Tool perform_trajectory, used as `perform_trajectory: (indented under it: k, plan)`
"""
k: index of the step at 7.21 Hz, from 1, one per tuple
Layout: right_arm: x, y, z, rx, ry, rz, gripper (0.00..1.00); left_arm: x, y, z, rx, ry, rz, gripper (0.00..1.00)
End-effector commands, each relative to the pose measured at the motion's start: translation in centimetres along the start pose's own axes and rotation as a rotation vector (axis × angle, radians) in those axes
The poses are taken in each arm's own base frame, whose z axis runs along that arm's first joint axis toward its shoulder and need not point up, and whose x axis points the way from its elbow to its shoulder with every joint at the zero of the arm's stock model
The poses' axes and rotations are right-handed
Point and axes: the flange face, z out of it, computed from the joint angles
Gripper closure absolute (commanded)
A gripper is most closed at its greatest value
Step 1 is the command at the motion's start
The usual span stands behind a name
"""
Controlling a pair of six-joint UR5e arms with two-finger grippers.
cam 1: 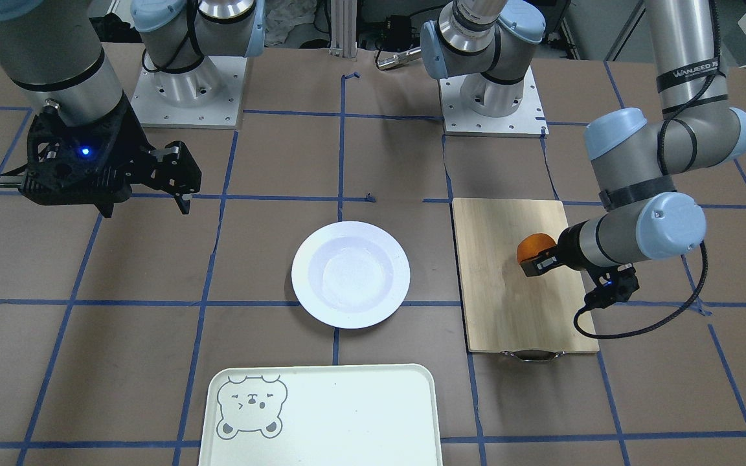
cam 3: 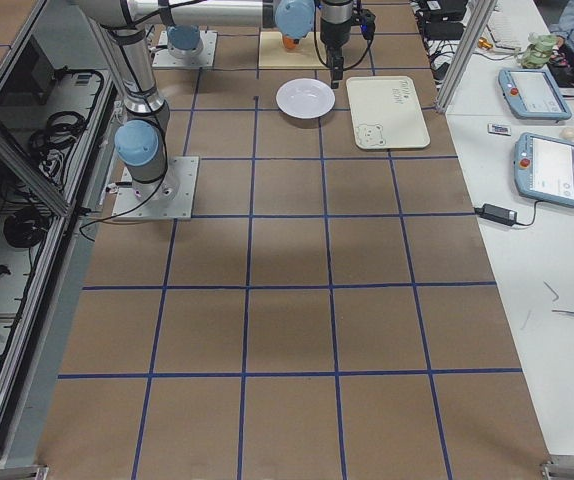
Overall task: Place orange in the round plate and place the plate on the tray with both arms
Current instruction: 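Lift the orange with the left gripper and carry it onto the white plate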
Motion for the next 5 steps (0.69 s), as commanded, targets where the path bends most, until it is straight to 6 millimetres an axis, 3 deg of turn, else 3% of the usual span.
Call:
perform_trajectory:
  k: [1,3,4,5]
  plan:
    - [0.0,0.0,0.0,0.0,0.0,0.0,0.0,4.3,-1.1,-4.7,0.048,0.131,-0.073,1.0]
    - [0.0,0.0,0.0,0.0,0.0,0.001,0.0,13.4,2.7,-5.0,0.04,0.2,-0.093,1.0]
    - [0.0,0.0,0.0,0.0,0.0,0.002,0.0,17.5,5.1,-4.2,0.035,0.183,-0.059,1.0]
    - [0.0,0.0,0.0,-0.002,0.0,0.002,0.0,20.6,6.8,-1.8,0.007,0.15,-0.059,1.0]
